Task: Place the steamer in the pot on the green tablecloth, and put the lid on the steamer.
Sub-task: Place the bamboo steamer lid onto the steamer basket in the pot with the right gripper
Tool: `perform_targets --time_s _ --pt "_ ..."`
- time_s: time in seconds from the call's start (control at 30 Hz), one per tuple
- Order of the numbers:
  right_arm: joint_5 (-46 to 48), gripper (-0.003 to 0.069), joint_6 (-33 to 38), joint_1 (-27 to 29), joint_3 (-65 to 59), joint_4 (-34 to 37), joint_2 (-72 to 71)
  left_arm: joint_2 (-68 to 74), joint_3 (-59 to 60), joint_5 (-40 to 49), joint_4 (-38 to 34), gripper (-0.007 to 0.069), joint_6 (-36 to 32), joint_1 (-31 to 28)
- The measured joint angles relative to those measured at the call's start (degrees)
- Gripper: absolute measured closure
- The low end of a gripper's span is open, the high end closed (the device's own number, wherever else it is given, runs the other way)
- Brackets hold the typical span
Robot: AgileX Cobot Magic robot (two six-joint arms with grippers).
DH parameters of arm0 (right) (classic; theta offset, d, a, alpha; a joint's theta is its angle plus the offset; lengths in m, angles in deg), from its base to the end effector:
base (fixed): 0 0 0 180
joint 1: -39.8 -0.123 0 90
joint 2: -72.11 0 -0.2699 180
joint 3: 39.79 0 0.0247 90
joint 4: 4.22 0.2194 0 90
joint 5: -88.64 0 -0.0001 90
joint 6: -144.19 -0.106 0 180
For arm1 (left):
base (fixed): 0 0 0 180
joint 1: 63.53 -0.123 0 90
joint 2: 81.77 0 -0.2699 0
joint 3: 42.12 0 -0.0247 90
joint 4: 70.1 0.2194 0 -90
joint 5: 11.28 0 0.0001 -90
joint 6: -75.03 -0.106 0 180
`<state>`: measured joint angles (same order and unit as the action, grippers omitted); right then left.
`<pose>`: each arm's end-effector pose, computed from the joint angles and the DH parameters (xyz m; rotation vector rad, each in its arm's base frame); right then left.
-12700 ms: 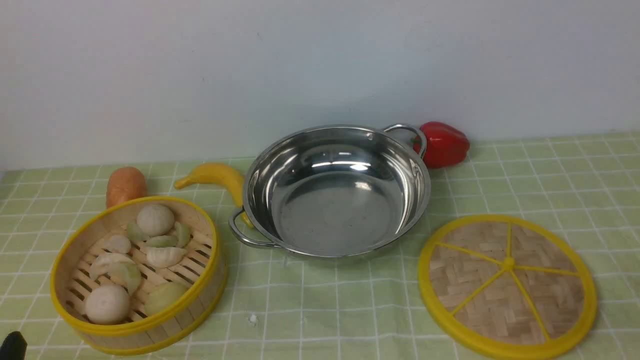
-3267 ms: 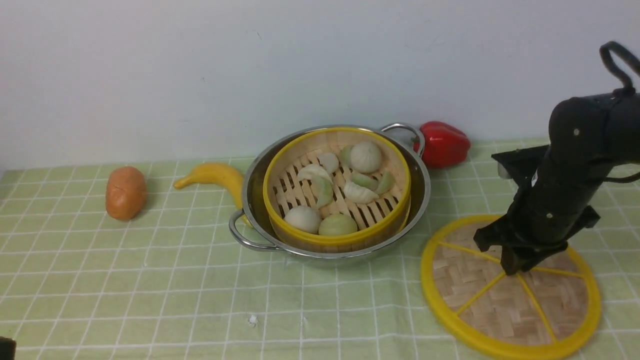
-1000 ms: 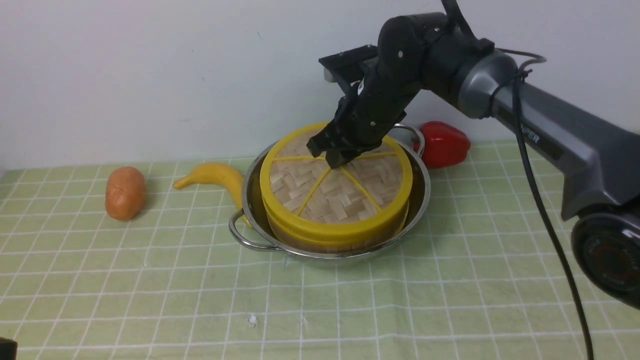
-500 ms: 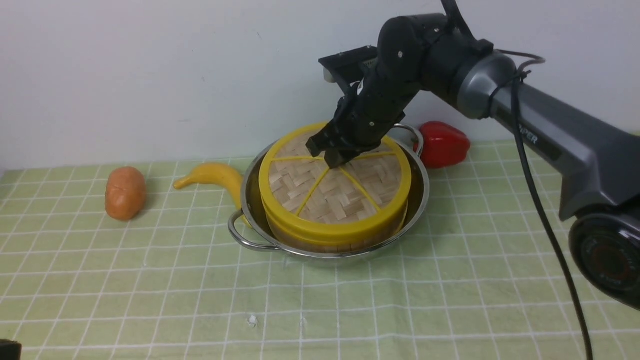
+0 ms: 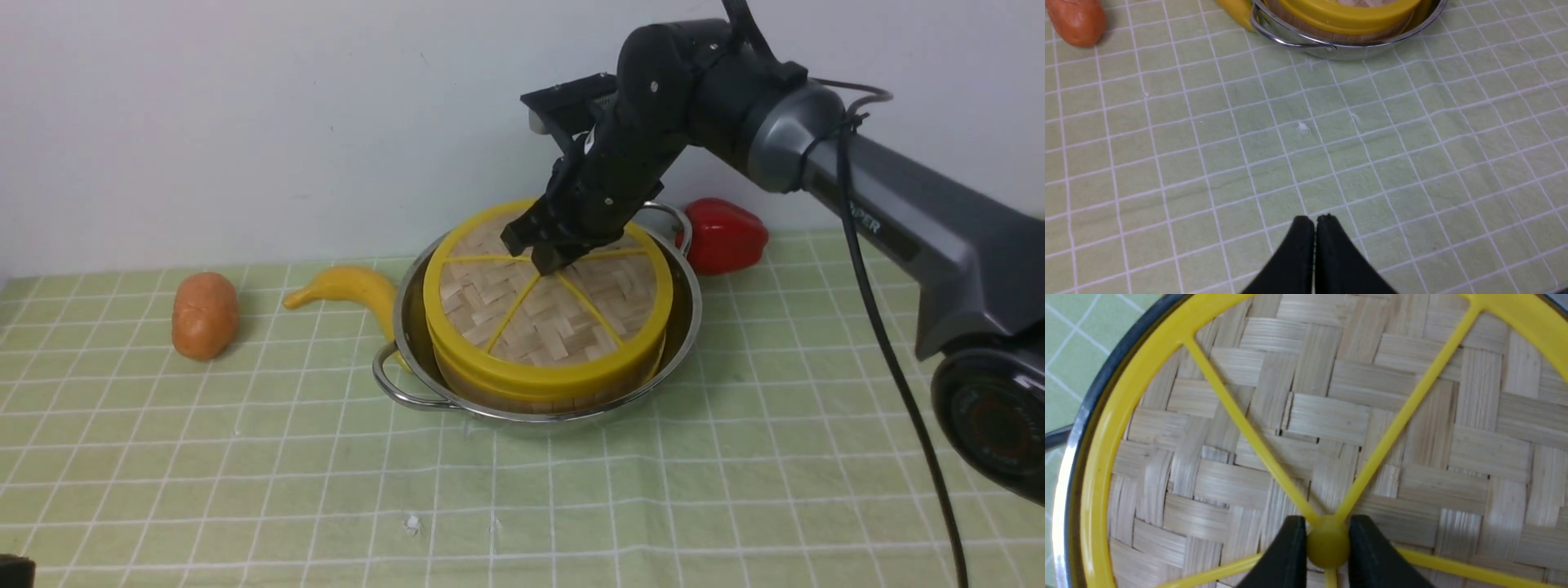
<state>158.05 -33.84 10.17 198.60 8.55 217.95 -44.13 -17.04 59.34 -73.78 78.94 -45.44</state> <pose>0.4089 0.2578 0.2139 -0.7066 2.6793 0.4391 0.0426 -0.0207 0.3377 0.2945 2.3223 -0.2728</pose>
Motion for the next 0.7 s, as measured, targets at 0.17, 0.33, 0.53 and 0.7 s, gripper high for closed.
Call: perform_targets --time_s 0.17,0.33,0.53,0.7 --pt "1.3 0.0514 -0.5 0.0 0.9 -0.1 -0.9 0.0 0.0 0.0 0.0 0.0622 0.0 0.0" --pt "1.4 0.0514 -0.9 0.0 1.0 -0.5 -0.9 0.0 0.0 0.0 0.0 0.0622 -0.1 0.0" --pt "1.4 0.0514 -1.1 0.0 1.0 -0.4 0.0 0.0 0.0 0.0 0.0 0.0622 -0.1 0.0" --pt "0.9 0.0514 -1.1 0.0 1.1 -0.4 0.6 0.0 0.0 0.0 0.0 0.0622 -0.2 0.0"
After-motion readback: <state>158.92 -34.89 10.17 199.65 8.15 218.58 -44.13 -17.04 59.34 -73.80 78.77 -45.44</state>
